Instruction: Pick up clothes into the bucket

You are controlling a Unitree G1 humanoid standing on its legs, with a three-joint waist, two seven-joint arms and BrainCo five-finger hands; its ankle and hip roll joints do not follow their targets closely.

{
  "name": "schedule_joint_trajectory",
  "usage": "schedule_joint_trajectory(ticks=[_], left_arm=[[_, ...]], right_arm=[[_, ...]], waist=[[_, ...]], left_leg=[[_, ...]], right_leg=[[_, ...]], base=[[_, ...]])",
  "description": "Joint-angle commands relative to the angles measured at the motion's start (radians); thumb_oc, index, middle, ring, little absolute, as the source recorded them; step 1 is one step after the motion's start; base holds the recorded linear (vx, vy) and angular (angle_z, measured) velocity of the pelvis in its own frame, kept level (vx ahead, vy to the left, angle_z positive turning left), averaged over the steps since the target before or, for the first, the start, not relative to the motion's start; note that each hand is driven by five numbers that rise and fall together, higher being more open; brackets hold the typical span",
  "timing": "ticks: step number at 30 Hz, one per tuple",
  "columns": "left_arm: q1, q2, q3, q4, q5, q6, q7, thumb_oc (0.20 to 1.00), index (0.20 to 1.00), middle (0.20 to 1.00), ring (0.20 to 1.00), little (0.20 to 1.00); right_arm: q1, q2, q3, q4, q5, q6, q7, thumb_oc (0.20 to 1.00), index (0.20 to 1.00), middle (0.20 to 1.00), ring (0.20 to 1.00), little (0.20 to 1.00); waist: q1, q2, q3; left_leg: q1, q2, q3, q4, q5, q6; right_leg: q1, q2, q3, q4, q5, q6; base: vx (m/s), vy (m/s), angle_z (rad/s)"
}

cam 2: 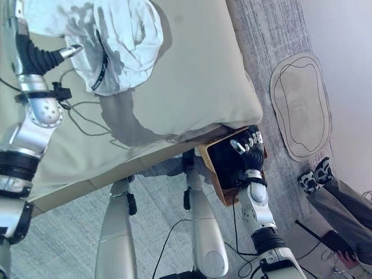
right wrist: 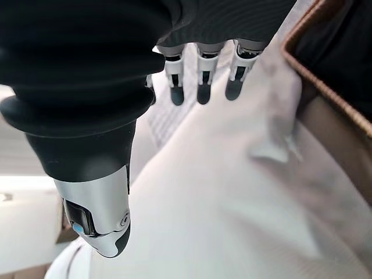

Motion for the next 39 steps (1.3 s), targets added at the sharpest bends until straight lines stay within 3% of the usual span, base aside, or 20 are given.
schedule_joint_trajectory(ticks=[1,8,11,28,39], left_arm=[[-0.057,0.048,-0.003,0.017,0.075,-0.011,0.001,1.0,1.0,1.0,1.0,1.0],[-0.161,0.065,-0.136,0.047,0.142,-0.002,-0.06,1.0,1.0,1.0,1.0,1.0],[-0.25,0.071,-0.249,0.161,0.183,0.037,-0.128,1.0,1.0,1.0,1.0,1.0],[-0.37,-0.04,-0.344,0.459,0.102,0.063,-0.269,1.0,1.0,1.0,1.0,1.0],[-0.35,-0.099,-0.406,0.496,0.21,0.081,-0.302,1.0,1.0,1.0,1.0,1.0]], right_arm=[[0.028,-0.076,-0.035,-0.037,0.021,-0.066,0.015,1.0,1.0,1.0,1.0,1.0],[0.029,-0.09,-0.033,-0.02,0.022,-0.066,0.036,1.0,1.0,1.0,1.0,1.0],[0.02,-0.1,-0.029,-0.014,0.025,-0.059,0.055,1.0,1.0,1.0,1.0,1.0],[-0.03,-0.104,-0.031,-0.035,0.061,-0.047,0.078,1.0,1.0,1.0,1.0,1.0],[-0.048,-0.108,-0.03,-0.036,0.057,-0.05,0.077,1.0,1.0,1.0,1.0,1.0]], waist=[[-0.018,0.047,-0.053],[-0.033,0.066,-0.058],[-0.044,0.077,-0.063],[-0.076,0.083,-0.065],[-0.088,0.087,-0.064]], left_leg=[[-0.044,-0.003,-0.023,-0.001,0.017,0.021],[-0.068,-0.01,-0.02,0.016,0.011,0.025],[-0.076,-0.014,-0.014,0.013,0.012,0.027],[-0.127,-0.021,-0.003,0.047,0.001,0.037],[-0.157,-0.022,-0.002,0.065,-0.007,0.04]], right_leg=[[0.047,-0.054,-0.048,0.017,-0.004,0.07],[0.019,-0.057,-0.043,0.023,-0.002,0.07],[0.005,-0.062,-0.038,0.023,0.001,0.074],[-0.046,-0.068,-0.021,0.039,0.005,0.077],[-0.076,-0.068,-0.02,0.049,0.003,0.076]], base=[[0.01,0.015,-0.07],[0.0,0.002,-0.01],[-0.01,0.016,-0.03],[0.0,0.003,-0.01],[0.0,0.003,0.0]])
